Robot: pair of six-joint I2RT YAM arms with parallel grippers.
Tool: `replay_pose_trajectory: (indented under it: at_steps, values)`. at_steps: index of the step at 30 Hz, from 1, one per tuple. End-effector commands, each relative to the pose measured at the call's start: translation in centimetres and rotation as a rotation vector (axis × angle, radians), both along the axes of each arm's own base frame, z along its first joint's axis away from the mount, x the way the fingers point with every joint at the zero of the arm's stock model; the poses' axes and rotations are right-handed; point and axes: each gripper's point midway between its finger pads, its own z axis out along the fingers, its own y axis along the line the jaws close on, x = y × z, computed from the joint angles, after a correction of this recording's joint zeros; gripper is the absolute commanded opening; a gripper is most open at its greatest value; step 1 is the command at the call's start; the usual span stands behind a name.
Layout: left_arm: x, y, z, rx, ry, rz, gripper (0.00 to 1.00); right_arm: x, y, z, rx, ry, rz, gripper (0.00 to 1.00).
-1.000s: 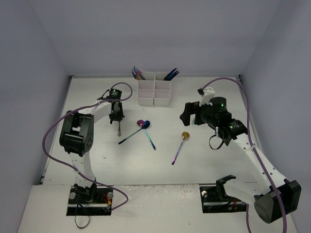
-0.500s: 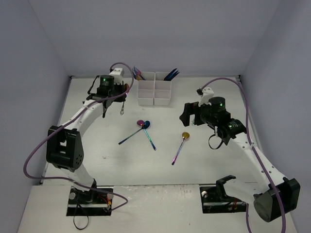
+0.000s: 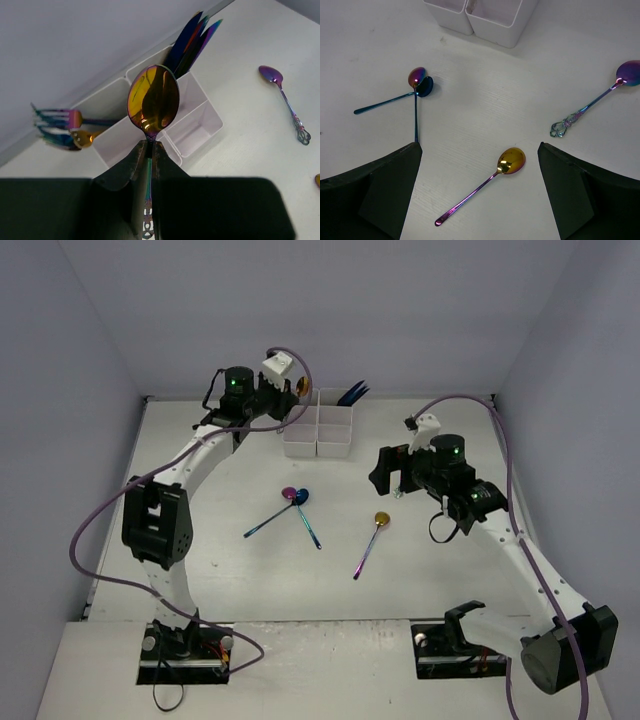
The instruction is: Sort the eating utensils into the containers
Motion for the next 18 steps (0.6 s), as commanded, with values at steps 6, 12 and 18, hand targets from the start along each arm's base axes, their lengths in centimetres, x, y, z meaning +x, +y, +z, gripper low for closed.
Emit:
replay_pose_trajectory:
  at_steps: [6, 12, 18]
  values:
    - [0.8, -4.1, 5.9, 0.056, -0.401, -0.213, 0.0, 1.0, 1.0, 3.3, 0.039, -0.089, 0.035, 1.0]
    - [1.6, -5.6, 4.1, 0.045, -0.449, -0.296, 0.0, 1.1, 1.0, 2.9, 0.037, -0.079, 0.033, 1.0]
    - [2.6, -6.3, 2.5, -0.016, -0.454, -0.358, 0.0, 1.2, 0.9, 2.3, 0.029, -0.066, 0.027, 1.0]
